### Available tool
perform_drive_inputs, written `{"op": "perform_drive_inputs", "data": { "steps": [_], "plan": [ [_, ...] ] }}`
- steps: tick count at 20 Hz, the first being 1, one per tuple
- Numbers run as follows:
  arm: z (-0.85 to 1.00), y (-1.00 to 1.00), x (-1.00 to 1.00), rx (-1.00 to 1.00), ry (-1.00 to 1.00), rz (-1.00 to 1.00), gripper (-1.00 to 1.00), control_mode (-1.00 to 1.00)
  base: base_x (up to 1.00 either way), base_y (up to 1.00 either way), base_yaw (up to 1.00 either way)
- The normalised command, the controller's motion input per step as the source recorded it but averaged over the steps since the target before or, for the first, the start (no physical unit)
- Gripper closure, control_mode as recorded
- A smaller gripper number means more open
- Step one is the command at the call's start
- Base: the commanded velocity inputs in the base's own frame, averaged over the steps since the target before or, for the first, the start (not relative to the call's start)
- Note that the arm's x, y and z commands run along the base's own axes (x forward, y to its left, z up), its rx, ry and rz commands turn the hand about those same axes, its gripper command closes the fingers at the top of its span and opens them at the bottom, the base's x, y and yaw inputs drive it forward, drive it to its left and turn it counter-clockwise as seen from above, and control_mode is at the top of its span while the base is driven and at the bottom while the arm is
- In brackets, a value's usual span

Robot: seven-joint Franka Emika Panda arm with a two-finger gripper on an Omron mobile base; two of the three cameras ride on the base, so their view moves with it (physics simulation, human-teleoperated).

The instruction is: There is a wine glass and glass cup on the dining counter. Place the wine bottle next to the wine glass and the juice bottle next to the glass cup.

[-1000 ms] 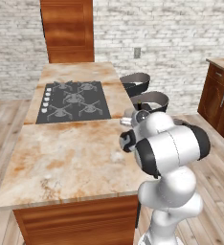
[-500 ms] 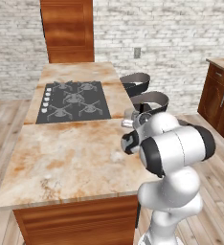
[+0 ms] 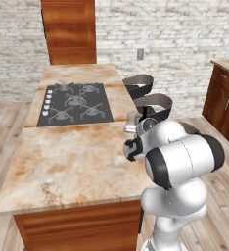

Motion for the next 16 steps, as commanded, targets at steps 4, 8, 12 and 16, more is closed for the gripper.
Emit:
{"op": "perform_drive_inputs", "data": {
  "steps": [4,8,12,16],
  "plan": [
    [0.11,0.17,-0.28,0.00,0.00,0.00,-1.00,-1.00,0.00,0.00,0.00],
    [0.27,0.12,-0.29,0.01,0.01,0.00,-1.00,-1.00,0.00,0.00,0.00],
    [0.43,0.04,-0.29,0.08,0.11,0.00,-1.00,-1.00,0.00,0.00,0.00],
    [0.44,0.06,-0.38,0.13,0.15,0.00,-1.00,-1.00,0.00,0.00,0.00]
  ]
}}
